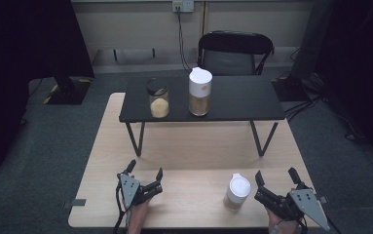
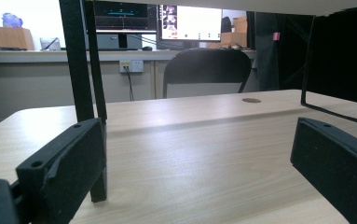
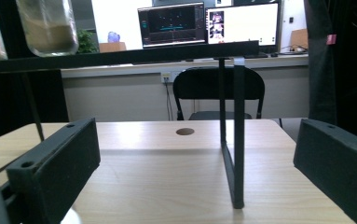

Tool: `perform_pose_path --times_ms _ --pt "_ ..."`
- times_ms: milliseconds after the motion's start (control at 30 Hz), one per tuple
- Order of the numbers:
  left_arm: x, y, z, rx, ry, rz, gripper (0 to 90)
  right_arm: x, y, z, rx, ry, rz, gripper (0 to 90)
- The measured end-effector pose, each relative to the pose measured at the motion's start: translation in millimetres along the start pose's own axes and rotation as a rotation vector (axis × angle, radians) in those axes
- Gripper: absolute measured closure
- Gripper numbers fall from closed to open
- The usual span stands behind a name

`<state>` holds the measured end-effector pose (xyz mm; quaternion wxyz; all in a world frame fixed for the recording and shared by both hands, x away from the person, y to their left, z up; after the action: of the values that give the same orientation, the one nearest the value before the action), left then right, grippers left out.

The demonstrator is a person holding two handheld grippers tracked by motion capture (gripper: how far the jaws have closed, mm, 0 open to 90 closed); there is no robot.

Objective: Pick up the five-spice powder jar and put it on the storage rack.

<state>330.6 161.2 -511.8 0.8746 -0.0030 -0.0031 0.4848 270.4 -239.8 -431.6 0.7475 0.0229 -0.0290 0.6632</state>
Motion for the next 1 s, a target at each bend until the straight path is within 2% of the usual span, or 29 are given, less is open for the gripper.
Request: perform_pose_path --times_ms 100,433,533,700,833,1000 --pt "0.0 0.0 0.0 0.0 0.0 0.0 2.7 5.2 1.3 2.6 -0.003 0.023 0.002 0.0" --pt "0.0 0.0 0.0 0.001 0.0 0.002 2.8 20.1 5.0 4.5 -0.001 0.011 0.051 0.0" --pt "0.0 0.0 0.0 0.001 0.0 0.003 2.9 28.4 7.3 3.3 0.0 0.042 0.067 0.3" --pt "0.0 0.0 0.0 0.0 0.0 0.003 2.9 39.1 11.1 1.4 0.004 0.047 0.102 0.8" --pt "0.0 0.0 0.0 0.0 0.0 0.003 2.9 44.2 15.0 1.4 0.002 0.041 0.128 1.1" --pt "0.0 0.0 0.0 0.001 0.0 0.003 2.9 44.6 22.6 0.3 -0.007 0.038 0.13 3.2"
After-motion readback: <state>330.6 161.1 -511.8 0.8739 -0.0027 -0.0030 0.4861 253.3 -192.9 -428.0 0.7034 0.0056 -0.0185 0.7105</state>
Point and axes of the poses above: each handheld gripper's, and its own axes: y roughly backward along the jaws, z roughly out of its top, x roughly to its left, the point moved 2 cm from there along -y, roughly forward along the jaws, and after that the axes turned 14 degrees about -z, right-handed, at the moved point
